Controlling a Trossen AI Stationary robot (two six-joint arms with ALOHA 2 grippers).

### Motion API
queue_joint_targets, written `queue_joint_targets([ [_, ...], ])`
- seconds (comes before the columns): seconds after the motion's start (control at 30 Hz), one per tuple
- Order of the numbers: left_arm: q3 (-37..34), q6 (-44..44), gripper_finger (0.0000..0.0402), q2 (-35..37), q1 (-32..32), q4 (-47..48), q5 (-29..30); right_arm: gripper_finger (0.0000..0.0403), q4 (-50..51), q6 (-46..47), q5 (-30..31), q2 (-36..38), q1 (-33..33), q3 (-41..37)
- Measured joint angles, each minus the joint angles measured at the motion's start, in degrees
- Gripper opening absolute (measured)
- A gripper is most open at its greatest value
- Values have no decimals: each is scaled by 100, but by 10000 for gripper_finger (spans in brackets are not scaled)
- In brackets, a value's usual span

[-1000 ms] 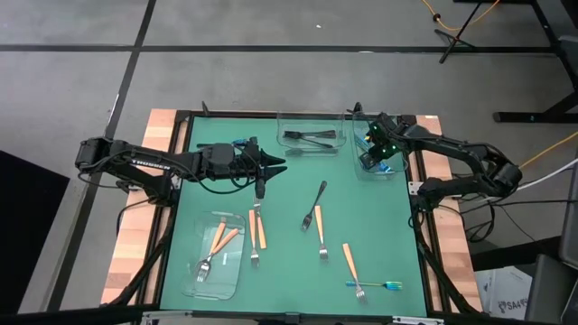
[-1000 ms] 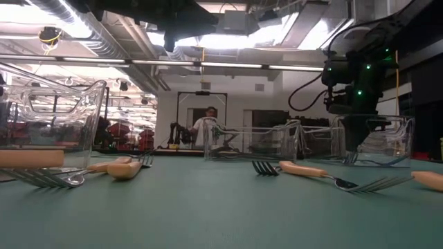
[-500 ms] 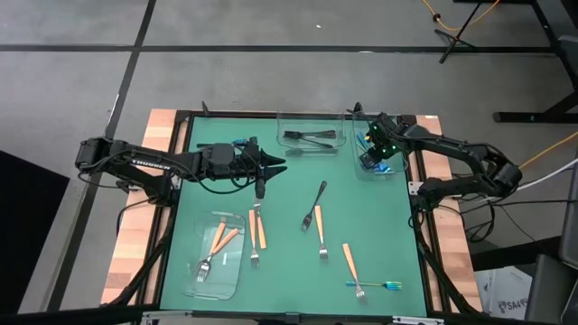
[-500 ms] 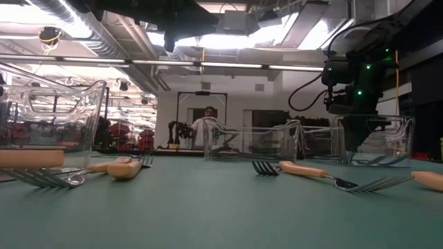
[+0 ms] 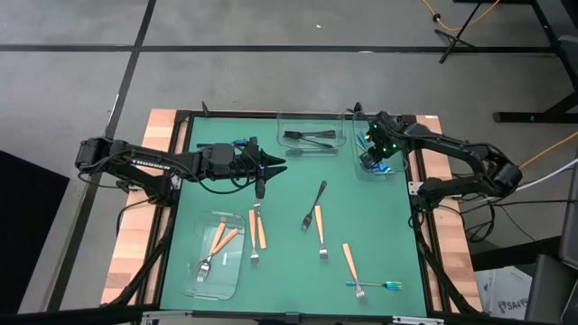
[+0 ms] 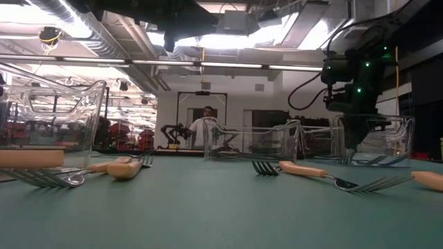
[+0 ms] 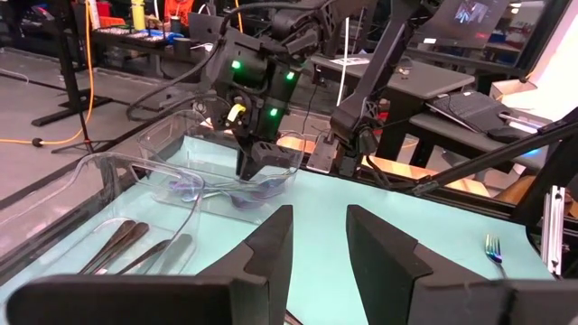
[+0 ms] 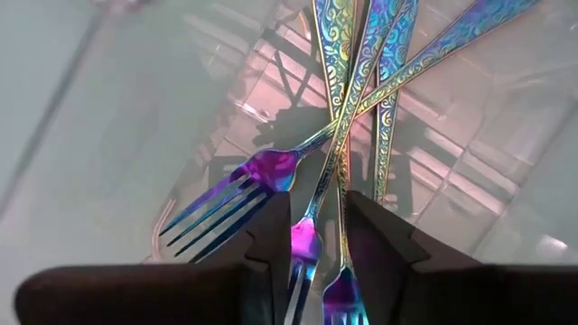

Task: Sort silverware by color (type)
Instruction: Put the orange fork into the bottom transparent bin

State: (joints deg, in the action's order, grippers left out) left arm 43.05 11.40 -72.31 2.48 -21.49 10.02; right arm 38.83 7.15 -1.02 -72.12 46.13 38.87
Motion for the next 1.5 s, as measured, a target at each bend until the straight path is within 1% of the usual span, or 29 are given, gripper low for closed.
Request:
queue_joint_targets([
  [0.27, 0, 0, 100, 0, 0, 1, 0, 97, 619, -4, 0, 370, 0, 692],
  [0.37, 0, 0, 100, 0, 0, 1, 0, 97, 632, 3, -6, 567, -11, 928],
  [0.53, 0, 0, 100, 0, 0, 1, 0, 97, 605, 82, -96, 831, -389, 1166],
  [0.7, 0, 4, 100, 0, -4, 3, -2, 97, 414, 585, -105, 951, -1156, 1220],
  [0.87, 0, 4, 100, 0, -4, 3, -2, 97, 176, 1130, -77, 955, -2162, 1220],
  [1.07, 0, 4, 100, 0, -4, 3, -2, 97, -206, 1907, 533, 955, -3515, 1220],
  [1.2, 0, 3, 100, 0, -4, 3, -2, 97, -281, 2428, 971, 953, -4303, 1220],
  [1.33, 0, 4, 100, 0, -7, 4, -2, 97, -278, 2908, 1344, 951, -4965, 1220],
  [1.5, 0, 3, 100, 0, -7, 6, -2, 97, -278, 3564, 1598, 949, -5638, 1218],
])
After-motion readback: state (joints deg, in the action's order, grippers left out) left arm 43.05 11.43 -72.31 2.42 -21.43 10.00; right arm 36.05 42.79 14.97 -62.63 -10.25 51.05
